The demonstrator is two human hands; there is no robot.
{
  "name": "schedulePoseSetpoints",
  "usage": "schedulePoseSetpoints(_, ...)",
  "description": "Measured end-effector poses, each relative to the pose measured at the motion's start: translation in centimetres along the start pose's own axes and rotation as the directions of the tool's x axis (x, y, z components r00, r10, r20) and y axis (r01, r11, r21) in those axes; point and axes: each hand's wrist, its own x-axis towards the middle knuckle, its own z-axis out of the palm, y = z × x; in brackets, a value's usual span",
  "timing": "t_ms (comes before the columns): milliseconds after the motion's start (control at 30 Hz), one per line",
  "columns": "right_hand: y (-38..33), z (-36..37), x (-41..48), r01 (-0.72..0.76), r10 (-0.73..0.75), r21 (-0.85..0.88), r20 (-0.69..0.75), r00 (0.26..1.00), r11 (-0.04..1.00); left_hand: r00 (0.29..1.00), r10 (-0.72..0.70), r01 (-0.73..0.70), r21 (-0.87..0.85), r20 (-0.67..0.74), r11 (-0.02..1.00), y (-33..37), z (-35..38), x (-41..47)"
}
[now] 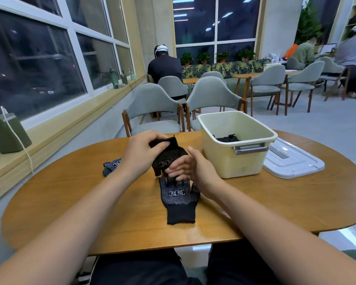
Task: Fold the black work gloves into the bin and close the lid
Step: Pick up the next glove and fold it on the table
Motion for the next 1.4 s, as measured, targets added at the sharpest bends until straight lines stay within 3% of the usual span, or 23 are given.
schedulePoseSetpoints(133,-2.0,0.3,-0.2,-0.225,0.186,0.118,0.272,0.944,0.967,0.999,0.039,-0.039,-0.004,0.015,0.999,0.8,-0.8,0.5)
schedulePoseSetpoints(233,-2.7,0.4,0.4,-0.323,0.248,0.198,0.328,0.912,0.925,0.998,0.059,-0.058,-0.026,0.021,0.998,1.2,-1.2,0.1)
schedulePoseSetpoints(433,-2.6,0.1,2.1,-0.345,0.267,0.346,0.253,0.93,0.872,0.983,0.072,-0.045,-0.164,0.166,0.986,1.2,-1.0,-1.7)
schedulePoseSetpoints(700,-1.0,-1.0,2.2,-0.4,0.363,0.471,0.172,0.916,0.786,0.934,0.077,-0.024,-0.153,0.349,0.988,0.1,0.4,-5.4)
schedulePoseSetpoints(800,-0.2,-1.6,1.9,-0.421,0.432,0.46,0.088,0.898,0.782,0.916,0.087,-0.042,-0.122,0.391,0.992,-0.3,0.9,-6.7)
schedulePoseSetpoints(933,0.3,-2.1,1.6,-0.448,0.453,0.414,0.093,0.887,0.792,0.89,0.101,-0.065,-0.097,0.445,0.993,-0.3,1.4,-8.3)
schedulePoseSetpoints(1267,0.3,-2.2,2.2,-0.415,0.424,0.316,0.044,0.905,0.853,0.843,0.081,-0.077,-0.03,0.531,0.997,-0.3,2.4,-10.1)
schedulePoseSetpoints(1400,0.2,-2.2,2.3,-0.33,0.352,0.18,-0.105,0.93,0.927,0.838,0.067,-0.037,-0.067,0.542,0.997,-0.3,2.5,-10.4)
